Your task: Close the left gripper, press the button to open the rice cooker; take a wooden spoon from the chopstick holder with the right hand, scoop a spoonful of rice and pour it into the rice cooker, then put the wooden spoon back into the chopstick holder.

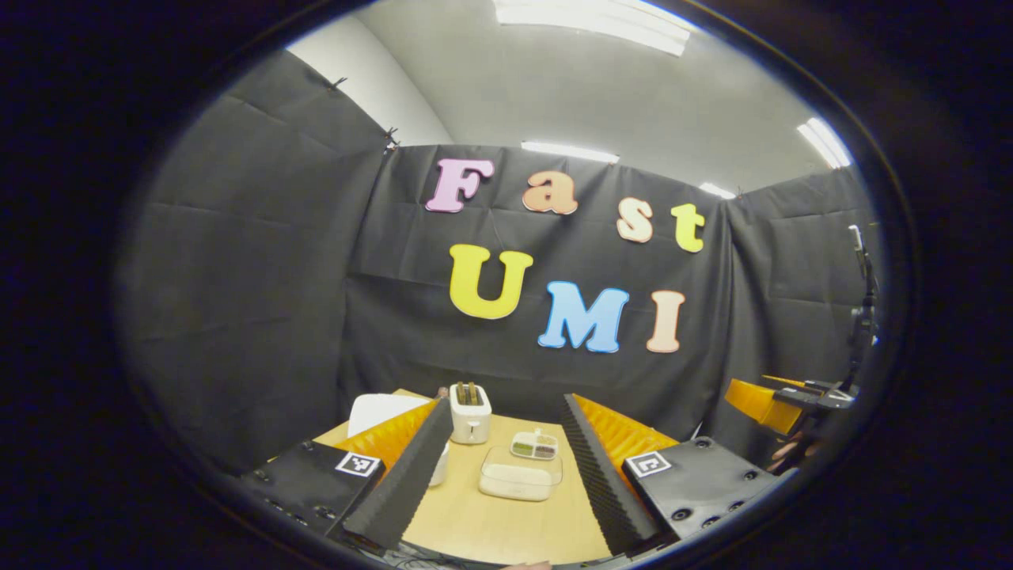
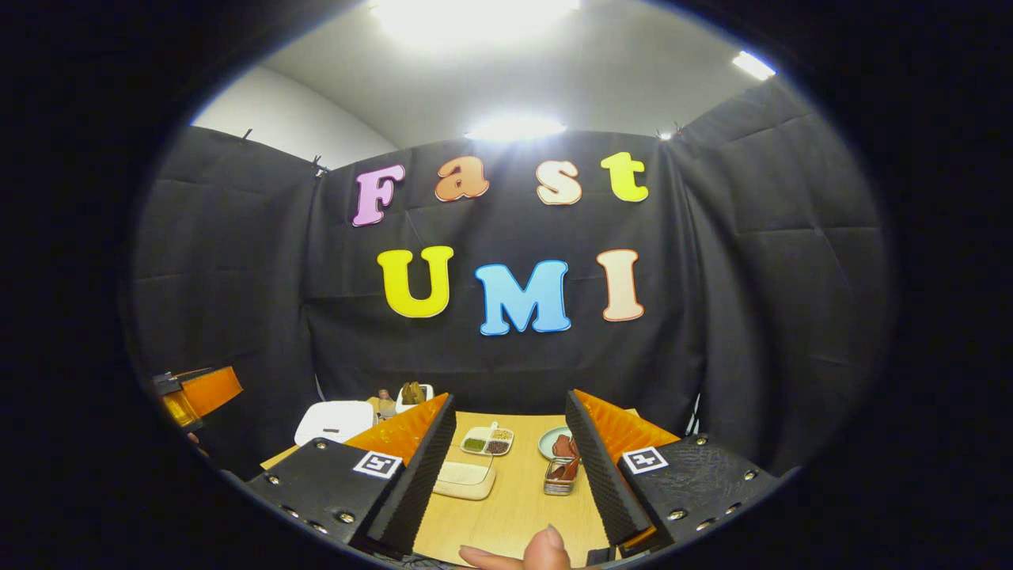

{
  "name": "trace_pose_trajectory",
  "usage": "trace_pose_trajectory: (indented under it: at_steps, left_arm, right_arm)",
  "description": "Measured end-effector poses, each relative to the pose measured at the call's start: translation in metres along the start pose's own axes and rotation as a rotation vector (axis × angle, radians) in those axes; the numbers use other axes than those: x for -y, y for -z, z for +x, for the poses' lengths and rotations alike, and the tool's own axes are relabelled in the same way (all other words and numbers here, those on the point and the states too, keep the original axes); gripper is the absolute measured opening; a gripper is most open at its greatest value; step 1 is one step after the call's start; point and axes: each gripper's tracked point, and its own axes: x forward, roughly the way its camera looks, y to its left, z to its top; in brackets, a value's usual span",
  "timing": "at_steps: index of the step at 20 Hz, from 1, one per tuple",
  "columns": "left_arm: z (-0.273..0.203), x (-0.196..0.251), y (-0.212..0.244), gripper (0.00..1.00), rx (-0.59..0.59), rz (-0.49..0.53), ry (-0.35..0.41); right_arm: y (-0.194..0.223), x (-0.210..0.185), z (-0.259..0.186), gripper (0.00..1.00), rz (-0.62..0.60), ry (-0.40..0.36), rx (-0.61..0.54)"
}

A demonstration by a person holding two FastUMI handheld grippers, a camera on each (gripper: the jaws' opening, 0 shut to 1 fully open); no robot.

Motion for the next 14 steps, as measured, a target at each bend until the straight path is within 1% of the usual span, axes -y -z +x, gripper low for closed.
trace_pose_trajectory:
  at_steps: [3, 5, 11, 12, 13, 14]
  left_arm:
    - [0.002, -0.008, 0.002, 0.94, -0.004, -0.022, 0.011]
    - [0.002, -0.015, 0.001, 0.94, -0.003, -0.018, 0.011]
    - [0.008, -0.028, 0.002, 0.93, -0.004, -0.028, 0.013]
    - [0.01, -0.03, 0.002, 0.96, -0.006, -0.029, 0.01]
    - [0.01, -0.034, 0.002, 0.96, -0.008, -0.03, 0.008]
    - [0.011, -0.035, 0.001, 0.93, -0.008, -0.033, 0.008]
  right_arm:
    - [-0.001, -0.008, -0.002, 0.86, -0.05, 0.018, 0.006]
    - [0.0, -0.019, -0.002, 0.86, -0.047, 0.011, 0.006]
    - [0.002, -0.028, 0.005, 0.86, -0.036, 0.019, -0.01]
    - [0.001, -0.029, 0.006, 0.86, -0.036, 0.021, -0.009]
    - [0.003, -0.029, 0.007, 0.86, -0.041, 0.022, -0.014]
    - [0.005, -0.029, 0.008, 0.86, -0.045, 0.024, -0.016]
